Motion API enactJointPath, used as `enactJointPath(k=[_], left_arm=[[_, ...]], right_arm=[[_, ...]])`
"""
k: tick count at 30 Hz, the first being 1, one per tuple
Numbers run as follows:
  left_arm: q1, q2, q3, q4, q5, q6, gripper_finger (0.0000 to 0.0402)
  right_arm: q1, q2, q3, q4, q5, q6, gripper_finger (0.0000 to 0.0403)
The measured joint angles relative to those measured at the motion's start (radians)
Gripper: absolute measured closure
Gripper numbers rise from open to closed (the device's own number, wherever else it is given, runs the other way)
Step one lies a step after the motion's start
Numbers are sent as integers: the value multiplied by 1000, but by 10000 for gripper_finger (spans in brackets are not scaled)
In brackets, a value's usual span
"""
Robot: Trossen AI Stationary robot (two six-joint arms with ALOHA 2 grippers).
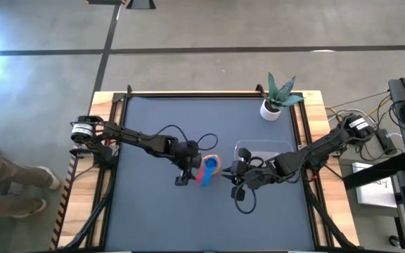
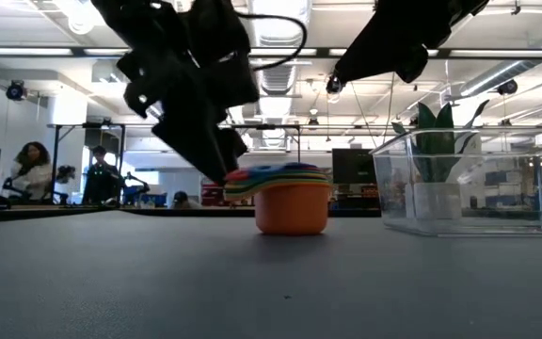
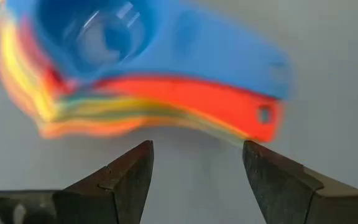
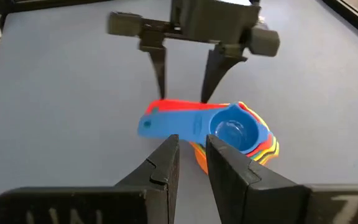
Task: Nest measuring cups in basket
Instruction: Adjust the stacked measuring cups
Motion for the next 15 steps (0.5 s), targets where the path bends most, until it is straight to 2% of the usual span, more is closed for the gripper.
enactJointPath(k=[8,15], left_arm=[[-38,-2,0,121,84,-1,171],[-31,-33,0,43,59,4,171]], right_arm=[[-1,0,0,-1,0,-2,335],[-1,0,0,-2,-9,-3,335]])
